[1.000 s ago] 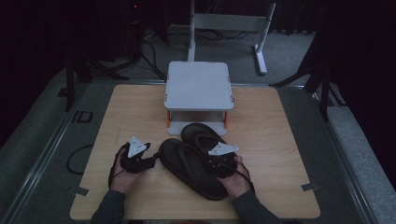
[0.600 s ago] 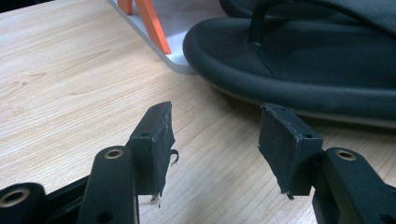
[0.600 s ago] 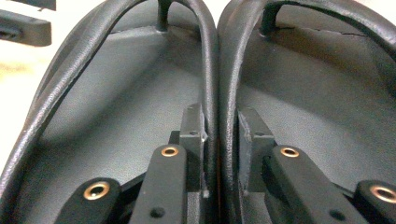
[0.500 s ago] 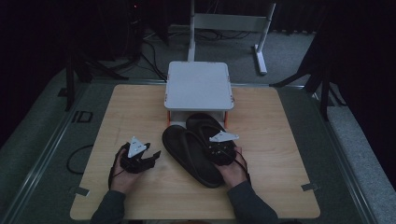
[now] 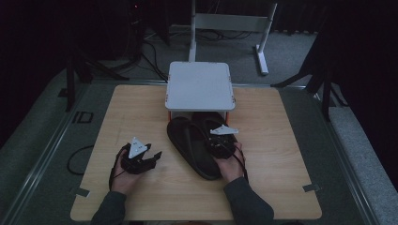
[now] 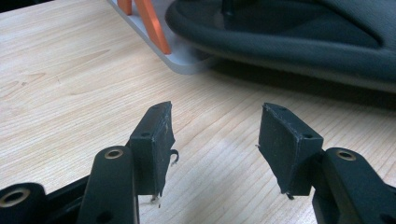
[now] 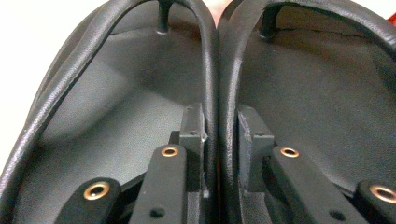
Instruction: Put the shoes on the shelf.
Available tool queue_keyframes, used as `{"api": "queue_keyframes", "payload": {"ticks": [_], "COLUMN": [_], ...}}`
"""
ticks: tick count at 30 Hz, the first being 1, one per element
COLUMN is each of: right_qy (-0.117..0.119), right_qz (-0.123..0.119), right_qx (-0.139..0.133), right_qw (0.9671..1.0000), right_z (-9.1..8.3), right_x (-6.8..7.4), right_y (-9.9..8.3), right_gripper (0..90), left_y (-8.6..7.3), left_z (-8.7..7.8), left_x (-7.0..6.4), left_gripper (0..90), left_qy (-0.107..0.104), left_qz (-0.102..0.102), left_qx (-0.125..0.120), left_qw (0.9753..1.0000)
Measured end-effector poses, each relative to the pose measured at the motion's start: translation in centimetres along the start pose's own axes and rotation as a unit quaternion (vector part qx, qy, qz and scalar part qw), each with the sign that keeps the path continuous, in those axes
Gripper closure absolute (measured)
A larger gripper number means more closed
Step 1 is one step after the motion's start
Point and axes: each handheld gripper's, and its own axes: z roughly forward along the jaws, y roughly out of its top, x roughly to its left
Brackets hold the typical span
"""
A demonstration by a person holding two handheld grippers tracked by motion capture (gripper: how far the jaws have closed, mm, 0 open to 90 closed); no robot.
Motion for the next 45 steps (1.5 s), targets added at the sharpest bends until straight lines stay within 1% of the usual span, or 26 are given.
{"api": "queue_keyframes", "payload": {"ticks": [4,9,16,20,21,22,23,24,33,35,37,40,42,45], "right_qy": [-0.013,-0.029,-0.048,-0.062,-0.062,-0.064,-0.072,-0.073,-0.093,-0.099,-0.101,-0.101,-0.094,-0.094], "right_qz": [0.013,0.023,0.048,0.051,0.051,0.055,0.062,0.065,0.082,0.087,0.088,0.086,0.084,0.085], "right_qx": [-0.004,-0.007,-0.011,-0.013,-0.013,-0.012,-0.012,-0.013,-0.018,-0.019,-0.018,-0.018,-0.018,-0.014], "right_qw": [0.9998,0.9993,0.9977,0.9967,0.9967,0.9963,0.9954,0.9951,0.9921,0.9911,0.9909,0.9910,0.9919,0.9918], "right_z": [0.5,1.1,2.0,2.5,2.5,2.7,3.0,3.0,4.0,4.0,3.9,3.7,3.1,2.6], "right_x": [-0.2,-0.2,-0.1,0.3,0.3,0.4,0.6,0.6,1.5,1.6,1.7,1.6,1.5,1.2], "right_y": [0.4,0.7,1.3,1.5,1.5,1.6,1.8,1.9,2.8,2.8,2.8,2.8,2.5,2.1], "right_gripper": [75.3,75.3,75.3,75.2,75.2,75.2,75.2,75.2,75.2,75.2,75.2,75.1,75.1,75.1], "left_y": [0.0,0.0,0.0,0.0,0.0,0.0,0.0,0.0,0.0,0.0,0.0,0.0,0.0,-0.1], "left_z": [0.0,0.0,0.0,0.0,0.0,0.0,0.0,0.0,-0.1,-0.1,-0.2,-0.3,-0.2,-0.2], "left_x": [0.0,0.0,0.0,0.0,0.0,-0.1,-0.1,0.0,-0.1,0.0,0.0,0.1,0.1,0.0], "left_gripper": [44.8,44.8,44.8,44.8,44.9,44.9,44.9,44.9,44.9,44.9,44.9,44.9,44.9,44.9], "left_qy": [0.000,0.000,-0.001,-0.001,-0.001,-0.001,-0.001,0.000,0.001,0.000,0.002,0.002,0.002,0.001], "left_qz": [0.000,0.000,0.000,0.001,0.001,0.001,0.001,0.001,0.001,0.000,0.000,-0.001,-0.002,0.000], "left_qx": [-0.001,-0.002,-0.001,-0.001,-0.001,0.000,0.000,0.000,-0.002,-0.003,-0.003,-0.005,-0.005,-0.004], "left_qw": [1.0000,1.0000,1.0000,1.0000,1.0000,1.0000,1.0000,1.0000,1.0000,1.0000,1.0000,1.0000,1.0000,1.0000]}}
